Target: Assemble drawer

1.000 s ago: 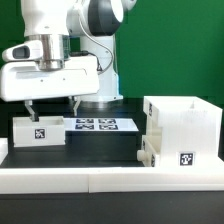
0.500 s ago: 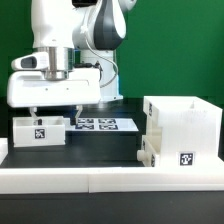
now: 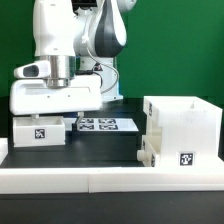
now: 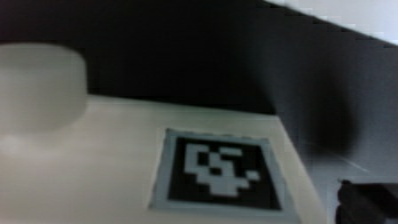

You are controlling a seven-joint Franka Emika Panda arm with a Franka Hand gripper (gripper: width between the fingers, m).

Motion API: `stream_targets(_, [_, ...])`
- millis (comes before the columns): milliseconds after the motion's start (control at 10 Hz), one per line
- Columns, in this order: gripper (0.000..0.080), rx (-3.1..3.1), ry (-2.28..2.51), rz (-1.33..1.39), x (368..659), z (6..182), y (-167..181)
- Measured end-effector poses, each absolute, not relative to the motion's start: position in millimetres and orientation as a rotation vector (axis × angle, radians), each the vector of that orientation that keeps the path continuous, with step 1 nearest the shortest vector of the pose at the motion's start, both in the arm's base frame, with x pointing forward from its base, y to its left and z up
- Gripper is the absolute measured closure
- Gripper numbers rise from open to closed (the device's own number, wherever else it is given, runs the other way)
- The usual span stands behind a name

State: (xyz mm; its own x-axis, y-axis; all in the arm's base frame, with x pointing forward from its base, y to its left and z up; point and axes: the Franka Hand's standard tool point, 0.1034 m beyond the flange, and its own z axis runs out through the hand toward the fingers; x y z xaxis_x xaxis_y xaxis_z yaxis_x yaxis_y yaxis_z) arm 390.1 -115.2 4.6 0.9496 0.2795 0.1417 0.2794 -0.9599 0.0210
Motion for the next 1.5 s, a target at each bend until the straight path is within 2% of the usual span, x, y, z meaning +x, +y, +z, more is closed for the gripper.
stream_targets(200, [0.016,3.102,0.443,0.223,389,4.1,-115])
stream_targets(300, [0.0348,3.102,0.444,0.223,389,4.1,-115])
stream_targets(400, [0.0348,3.102,0.445,0.224,390,4.2,-114])
stream_targets(600, [0.0708,3.101,0.46,0.225,391,4.3,-110])
stream_targets(700, [0.0708,3.101,0.463,0.225,392,4.4,-109])
stream_targets(800, [0.0759,3.101,0.469,0.226,392,4.4,-107])
stream_targets(1200, [0.0759,3.103,0.496,0.231,396,5.0,-92])
stream_targets(1500, [0.0758,3.089,0.639,0.229,413,19.7,-60])
